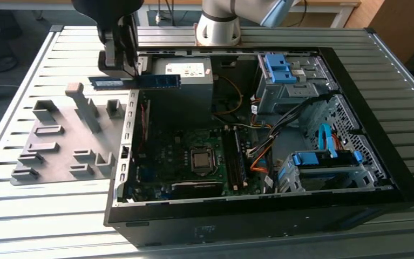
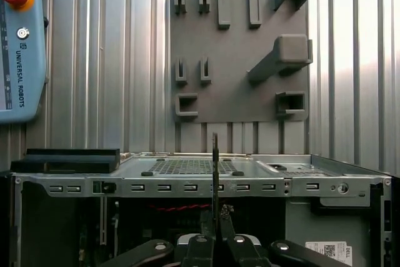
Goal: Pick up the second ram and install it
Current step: 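Pick up the second ram and move it above second insertion slot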
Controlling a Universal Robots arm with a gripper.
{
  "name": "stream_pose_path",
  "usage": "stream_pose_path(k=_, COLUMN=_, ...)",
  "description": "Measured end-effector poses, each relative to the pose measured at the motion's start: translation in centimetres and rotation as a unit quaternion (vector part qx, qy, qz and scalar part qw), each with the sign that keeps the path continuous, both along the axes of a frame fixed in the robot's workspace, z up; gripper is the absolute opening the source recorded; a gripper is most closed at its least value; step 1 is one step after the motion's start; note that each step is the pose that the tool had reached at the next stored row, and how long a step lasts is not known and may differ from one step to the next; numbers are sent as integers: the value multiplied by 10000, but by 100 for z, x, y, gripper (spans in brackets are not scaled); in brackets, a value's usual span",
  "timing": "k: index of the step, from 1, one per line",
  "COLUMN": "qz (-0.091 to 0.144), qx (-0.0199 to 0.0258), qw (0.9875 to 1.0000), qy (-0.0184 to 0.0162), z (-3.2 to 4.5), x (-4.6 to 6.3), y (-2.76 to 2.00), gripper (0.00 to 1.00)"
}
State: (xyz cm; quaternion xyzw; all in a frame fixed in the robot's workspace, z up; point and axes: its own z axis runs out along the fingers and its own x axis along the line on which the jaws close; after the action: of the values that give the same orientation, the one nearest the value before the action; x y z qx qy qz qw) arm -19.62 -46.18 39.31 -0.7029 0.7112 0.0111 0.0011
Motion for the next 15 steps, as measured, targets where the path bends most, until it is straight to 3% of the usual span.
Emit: stream_pose_path(k=15, qz=0, qx=0, qw=10000, qy=0, z=-2, x=215, y=0, gripper=14)
